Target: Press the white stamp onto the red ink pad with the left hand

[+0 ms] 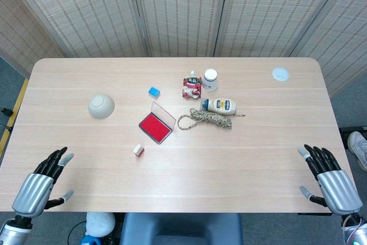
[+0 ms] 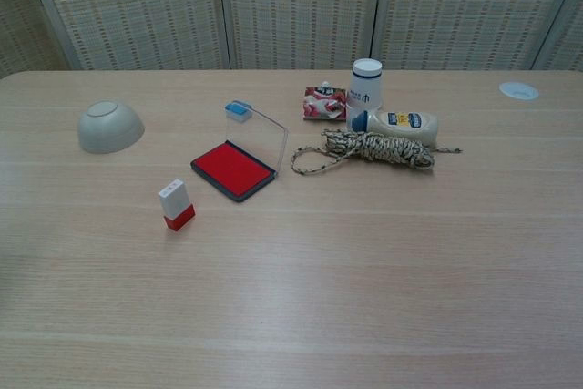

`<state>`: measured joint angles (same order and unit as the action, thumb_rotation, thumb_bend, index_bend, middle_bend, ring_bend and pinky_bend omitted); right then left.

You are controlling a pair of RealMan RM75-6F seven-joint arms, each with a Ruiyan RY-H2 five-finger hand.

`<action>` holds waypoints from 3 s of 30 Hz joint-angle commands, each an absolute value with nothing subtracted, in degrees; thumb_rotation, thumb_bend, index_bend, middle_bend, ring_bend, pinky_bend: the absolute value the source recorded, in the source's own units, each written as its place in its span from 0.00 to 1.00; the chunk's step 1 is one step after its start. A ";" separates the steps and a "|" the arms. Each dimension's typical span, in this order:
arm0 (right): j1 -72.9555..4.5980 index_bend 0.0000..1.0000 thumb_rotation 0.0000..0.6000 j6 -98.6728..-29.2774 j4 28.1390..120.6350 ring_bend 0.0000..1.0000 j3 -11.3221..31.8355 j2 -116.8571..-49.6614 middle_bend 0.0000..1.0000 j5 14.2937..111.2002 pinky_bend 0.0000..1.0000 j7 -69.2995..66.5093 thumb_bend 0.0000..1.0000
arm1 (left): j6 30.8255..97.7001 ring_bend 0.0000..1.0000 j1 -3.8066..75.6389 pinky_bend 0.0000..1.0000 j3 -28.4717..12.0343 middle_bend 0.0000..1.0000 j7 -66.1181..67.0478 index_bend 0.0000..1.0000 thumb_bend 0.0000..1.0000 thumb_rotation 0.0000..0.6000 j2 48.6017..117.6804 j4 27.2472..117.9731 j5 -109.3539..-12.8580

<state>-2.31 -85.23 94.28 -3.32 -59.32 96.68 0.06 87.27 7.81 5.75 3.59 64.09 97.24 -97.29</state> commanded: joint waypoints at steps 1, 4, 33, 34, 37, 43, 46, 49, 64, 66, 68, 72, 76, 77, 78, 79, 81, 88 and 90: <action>-2.53 0.00 1.00 -85.02 94.38 0.00 -3.22 -59.29 0.00 96.67 0.00 0.02 0.25 | 86.15 0.00 8.00 0.22 5.58 0.00 3.74 0.00 0.24 1.00 64.14 97.10 -96.76; -2.72 0.00 1.00 -84.79 94.45 0.00 -3.49 -59.16 0.00 97.22 0.00 0.02 0.25 | 85.94 0.00 7.96 0.22 5.51 0.00 4.56 0.00 0.24 1.00 64.50 97.19 -97.16; -1.14 0.00 1.00 -88.69 92.66 0.00 -3.77 -56.92 0.00 97.46 0.00 -6.65 0.27 | 46.22 0.75 36.18 0.48 -7.31 1.00 22.70 0.22 0.24 1.00 62.83 110.99 -77.35; -1.21 0.00 1.00 -88.48 92.65 0.00 -3.68 -56.90 0.00 97.19 0.00 -6.76 0.27 | 45.52 0.76 37.18 0.49 -7.74 1.00 22.85 0.22 0.24 1.00 63.54 110.35 -76.31; -1.47 0.00 1.00 -87.67 92.63 0.00 -3.58 -56.95 0.00 96.67 0.00 -6.65 0.27 | 43.95 0.77 39.47 0.51 -8.52 1.00 23.38 0.22 0.24 1.00 64.69 109.12 -73.77; -2.07 0.00 1.00 -86.06 92.94 0.00 -3.45 -57.10 0.00 95.98 0.00 -5.91 0.27 | 39.32 0.80 44.21 0.52 -9.08 1.00 23.77 0.25 0.24 1.00 65.84 106.10 -67.45; -2.28 0.00 1.00 -85.40 93.11 0.00 -3.20 -57.21 0.00 95.23 0.00 -5.43 0.27 | 35.78 0.80 47.29 0.52 -8.47 1.00 24.56 0.25 0.24 1.00 66.24 104.44 -62.06; -2.47 0.00 1.00 -84.87 93.26 0.00 -3.13 -57.32 0.00 94.94 0.00 -4.89 0.27 | 34.63 0.80 49.94 0.52 -7.82 1.00 25.69 0.26 0.24 1.00 67.53 102.40 -58.40; -2.28 0.00 1.00 -84.82 93.62 0.00 -2.72 -57.50 0.00 93.87 0.00 -3.78 0.27 | 33.27 0.80 55.74 0.52 -4.63 1.00 24.07 0.29 0.24 1.00 73.96 92.59 -53.33; -2.32 0.00 1.00 -84.64 93.56 0.00 -2.61 -57.53 0.00 93.57 0.00 -3.78 0.27 | 32.72 0.80 56.11 0.52 -4.30 1.00 23.16 0.30 0.24 1.00 74.65 91.29 -53.39; -2.39 0.00 1.00 -84.41 93.52 0.00 -2.56 -57.53 0.00 93.37 0.00 -3.76 0.27 | 32.47 0.81 56.41 0.52 -4.00 1.00 22.63 0.30 0.24 1.00 75.19 90.32 -53.59; -2.39 0.00 1.00 -84.35 93.54 0.00 -2.44 -57.53 0.00 93.13 0.00 -3.66 0.27 | 32.08 0.81 56.91 0.52 -3.50 1.00 21.23 0.32 0.24 1.00 76.22 88.66 -53.99; -2.30 0.00 1.00 -84.48 93.55 0.00 -2.45 -57.57 0.00 93.19 0.00 -3.55 0.27 | 31.54 0.81 57.27 0.52 -3.13 1.00 19.83 0.35 0.24 1.00 77.04 87.11 -54.37; -2.29 0.00 1.00 -84.51 93.56 0.00 -2.45 -57.57 0.00 93.21 0.00 -3.51 0.27 | 31.40 0.81 57.36 0.52 -3.07 1.00 19.48 0.36 0.24 1.00 77.16 86.75 -54.46; -2.26 0.00 1.00 -84.58 93.56 0.00 -2.45 -57.58 0.00 93.25 0.00 -3.49 0.27 | 31.37 0.81 57.37 0.52 -3.07 1.00 18.93 0.36 0.24 1.00 77.37 86.28 -54.63; -2.22 0.00 1.00 -84.66 93.57 0.00 -2.44 -57.58 0.00 93.28 0.00 -3.47 0.27 | 31.34 0.81 57.35 0.52 -3.04 1.00 18.52 0.36 0.24 1.00 77.50 85.93 -54.82; -2.12 0.00 1.00 -84.87 93.59 0.00 -2.43 -57.57 0.00 93.31 0.00 -3.47 0.27 | 31.17 0.82 57.33 0.52 -2.98 1.00 17.70 0.37 0.24 1.00 77.74 85.26 -55.19; -1.90 0.00 1.00 -85.25 93.62 0.00 -2.29 -57.66 0.00 93.21 0.00 -3.22 0.27 | 30.78 0.82 57.56 0.52 -2.50 1.00 15.76 0.39 0.24 1.00 78.48 83.44 -56.66; -1.90 0.00 1.00 -85.23 93.64 0.00 -2.25 -57.69 0.00 93.17 0.00 -3.15 0.27 | 30.81 0.82 57.56 0.52 -2.36 1.00 15.33 0.41 0.24 1.00 78.65 83.09 -57.02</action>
<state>-1.90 -85.24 93.64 -2.25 -57.68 93.18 -3.16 30.80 57.55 -2.41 15.40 78.59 83.16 -56.96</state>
